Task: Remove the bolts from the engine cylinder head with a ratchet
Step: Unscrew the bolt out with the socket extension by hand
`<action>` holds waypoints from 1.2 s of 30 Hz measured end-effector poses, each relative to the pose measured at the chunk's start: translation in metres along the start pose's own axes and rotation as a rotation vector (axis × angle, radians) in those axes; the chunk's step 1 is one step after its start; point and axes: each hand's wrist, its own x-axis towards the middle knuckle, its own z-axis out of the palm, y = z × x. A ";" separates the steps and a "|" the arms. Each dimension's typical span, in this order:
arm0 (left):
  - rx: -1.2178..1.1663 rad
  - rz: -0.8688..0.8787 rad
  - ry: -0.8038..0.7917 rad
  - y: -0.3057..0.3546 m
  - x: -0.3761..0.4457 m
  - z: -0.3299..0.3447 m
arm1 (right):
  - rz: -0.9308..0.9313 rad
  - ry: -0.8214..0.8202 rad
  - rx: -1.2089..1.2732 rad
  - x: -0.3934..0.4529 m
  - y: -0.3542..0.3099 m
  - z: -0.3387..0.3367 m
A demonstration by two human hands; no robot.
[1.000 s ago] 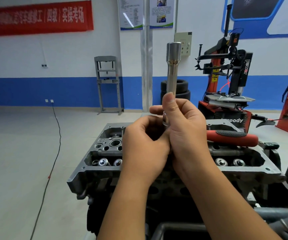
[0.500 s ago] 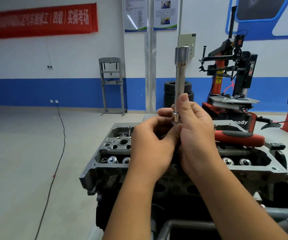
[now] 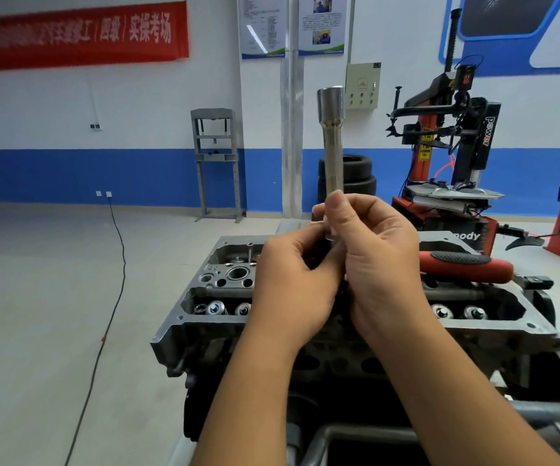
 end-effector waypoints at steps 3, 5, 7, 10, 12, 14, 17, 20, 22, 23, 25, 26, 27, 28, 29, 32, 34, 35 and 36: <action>-0.041 -0.042 -0.070 0.001 0.000 -0.005 | 0.072 -0.011 0.018 0.001 0.000 0.002; -0.048 -0.020 -0.023 0.001 0.000 -0.005 | 0.095 -0.005 0.028 0.001 -0.001 0.003; -0.039 0.011 0.038 0.000 0.000 -0.002 | 0.093 -0.016 0.039 -0.001 -0.003 0.004; 0.011 0.038 0.118 -0.002 -0.001 0.003 | 0.042 0.006 0.017 -0.003 -0.004 0.003; 0.047 0.036 0.073 -0.001 -0.001 0.004 | 0.006 0.026 0.000 -0.003 -0.003 0.002; 0.048 0.018 -0.049 0.001 -0.002 0.002 | -0.008 0.025 -0.001 -0.003 -0.002 0.002; 0.040 0.003 -0.065 0.002 -0.001 -0.001 | 0.030 0.002 -0.002 -0.001 -0.001 0.003; 0.065 0.021 0.065 0.002 -0.001 0.003 | 0.053 0.005 0.030 -0.001 -0.001 0.003; 0.155 0.028 0.158 -0.001 -0.001 0.007 | 0.034 0.032 0.026 -0.001 -0.001 0.003; 0.177 0.030 0.179 -0.001 -0.001 0.007 | 0.022 0.040 0.015 -0.002 -0.001 0.003; 0.151 0.040 0.110 0.001 -0.002 0.008 | 0.004 0.043 -0.009 -0.002 -0.002 0.003; 0.131 0.031 0.044 0.003 -0.003 0.006 | -0.004 0.040 -0.027 -0.002 -0.003 0.004; 0.104 0.012 -0.014 0.004 -0.003 0.005 | -0.009 0.033 -0.043 -0.002 -0.004 0.005; 0.077 -0.007 -0.050 0.005 -0.003 0.004 | -0.009 0.027 -0.052 -0.002 -0.004 0.005; 0.056 -0.018 -0.059 0.006 -0.003 0.003 | -0.004 0.023 -0.050 -0.002 -0.004 0.005; 0.051 0.000 0.012 0.005 -0.003 0.004 | 0.012 0.034 -0.012 -0.003 -0.003 0.004; 0.050 0.006 0.080 0.004 -0.003 0.007 | 0.008 0.053 -0.006 -0.003 -0.003 0.004; 0.048 0.006 0.108 0.004 -0.003 0.007 | 0.002 0.059 -0.009 -0.002 -0.003 0.004; 0.054 0.010 0.130 0.004 -0.003 0.007 | -0.001 0.060 -0.014 -0.003 -0.004 0.004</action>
